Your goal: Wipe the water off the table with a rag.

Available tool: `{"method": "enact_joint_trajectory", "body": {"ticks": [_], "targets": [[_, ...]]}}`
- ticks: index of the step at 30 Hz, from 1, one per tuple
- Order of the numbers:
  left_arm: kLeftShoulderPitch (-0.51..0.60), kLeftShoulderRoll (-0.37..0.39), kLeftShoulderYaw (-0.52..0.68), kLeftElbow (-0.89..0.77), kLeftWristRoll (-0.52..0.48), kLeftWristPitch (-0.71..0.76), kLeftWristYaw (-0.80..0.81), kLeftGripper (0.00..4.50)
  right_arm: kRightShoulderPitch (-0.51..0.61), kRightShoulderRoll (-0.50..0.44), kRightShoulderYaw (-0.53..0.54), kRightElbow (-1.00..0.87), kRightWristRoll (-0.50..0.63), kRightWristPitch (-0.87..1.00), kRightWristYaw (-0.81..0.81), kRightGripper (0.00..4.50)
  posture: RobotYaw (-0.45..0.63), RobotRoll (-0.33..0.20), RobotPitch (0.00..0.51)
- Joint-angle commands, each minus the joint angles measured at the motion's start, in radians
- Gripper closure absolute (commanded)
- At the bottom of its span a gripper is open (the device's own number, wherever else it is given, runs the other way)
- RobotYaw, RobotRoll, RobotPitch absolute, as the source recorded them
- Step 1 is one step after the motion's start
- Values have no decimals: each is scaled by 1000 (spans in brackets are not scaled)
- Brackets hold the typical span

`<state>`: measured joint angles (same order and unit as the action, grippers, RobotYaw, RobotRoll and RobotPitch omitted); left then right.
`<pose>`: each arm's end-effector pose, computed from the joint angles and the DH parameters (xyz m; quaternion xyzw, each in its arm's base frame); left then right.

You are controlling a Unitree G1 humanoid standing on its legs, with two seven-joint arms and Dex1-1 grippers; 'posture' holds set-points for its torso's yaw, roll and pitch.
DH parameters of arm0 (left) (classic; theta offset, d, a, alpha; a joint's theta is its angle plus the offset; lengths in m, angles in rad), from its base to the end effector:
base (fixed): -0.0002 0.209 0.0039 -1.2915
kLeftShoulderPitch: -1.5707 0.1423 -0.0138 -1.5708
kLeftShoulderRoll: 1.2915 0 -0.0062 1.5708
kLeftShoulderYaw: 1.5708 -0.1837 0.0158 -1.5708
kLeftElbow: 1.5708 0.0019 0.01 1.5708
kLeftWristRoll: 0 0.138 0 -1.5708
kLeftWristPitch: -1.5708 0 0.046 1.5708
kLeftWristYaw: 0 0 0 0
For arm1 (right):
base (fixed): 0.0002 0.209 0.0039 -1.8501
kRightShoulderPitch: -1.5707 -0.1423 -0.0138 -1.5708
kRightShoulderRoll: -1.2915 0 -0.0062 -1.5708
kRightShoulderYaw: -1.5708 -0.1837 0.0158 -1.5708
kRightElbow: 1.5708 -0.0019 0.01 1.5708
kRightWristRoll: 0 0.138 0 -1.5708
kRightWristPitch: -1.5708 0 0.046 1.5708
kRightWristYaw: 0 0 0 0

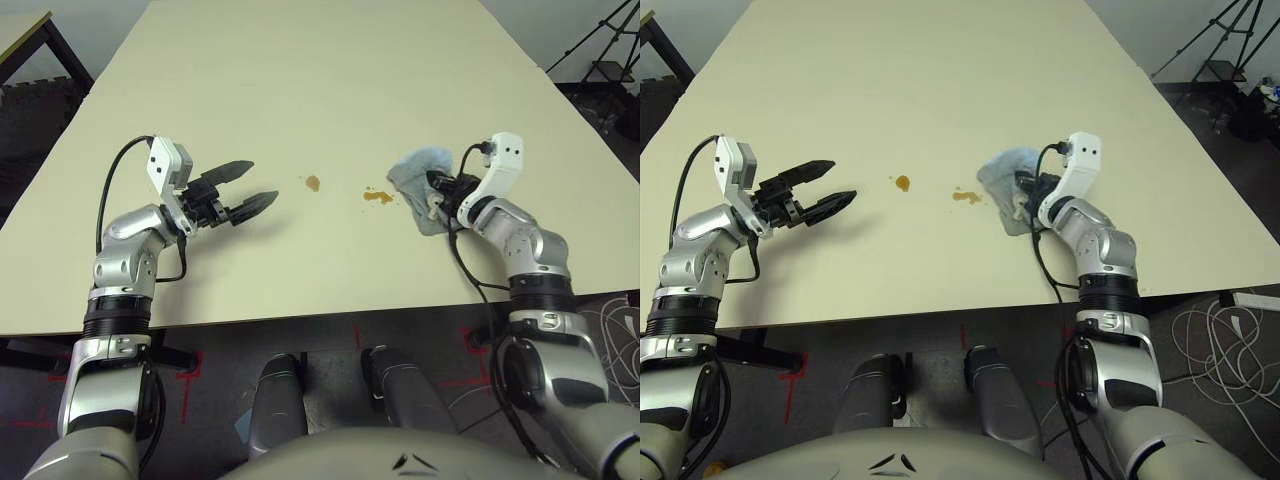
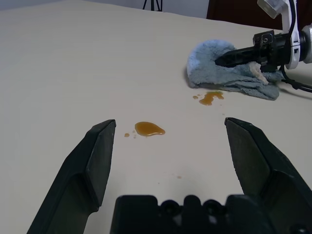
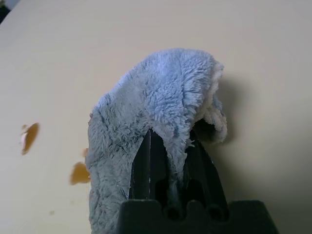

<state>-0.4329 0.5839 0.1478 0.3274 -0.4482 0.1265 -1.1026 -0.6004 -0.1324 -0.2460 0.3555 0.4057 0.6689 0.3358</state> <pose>0.2745 0.2822 0.1343 0.0416 -0.0217 -0.4400 0.8968 0.3054 -0.1749 0.1025 0.2138 0.1628 0.1892 0.9444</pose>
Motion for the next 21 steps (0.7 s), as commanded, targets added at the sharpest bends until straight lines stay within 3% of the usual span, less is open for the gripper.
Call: {"method": "enact_joint_trajectory", "body": {"ticks": [1, 11, 21], "targets": [[15, 7, -4, -16, 8, 0, -8, 0, 9, 35, 55, 18, 2, 56, 7, 4485, -62, 0, 120], [27, 7, -2, -27, 6, 3, -4, 0, 44, 61, 163, -44, 5, 139, 77, 4485, -53, 0, 129], [32, 7, -1, -32, 5, 4, -1, 0, -5, 42, 89, 27, -11, 59, 23, 4486, -53, 0, 131]]}}
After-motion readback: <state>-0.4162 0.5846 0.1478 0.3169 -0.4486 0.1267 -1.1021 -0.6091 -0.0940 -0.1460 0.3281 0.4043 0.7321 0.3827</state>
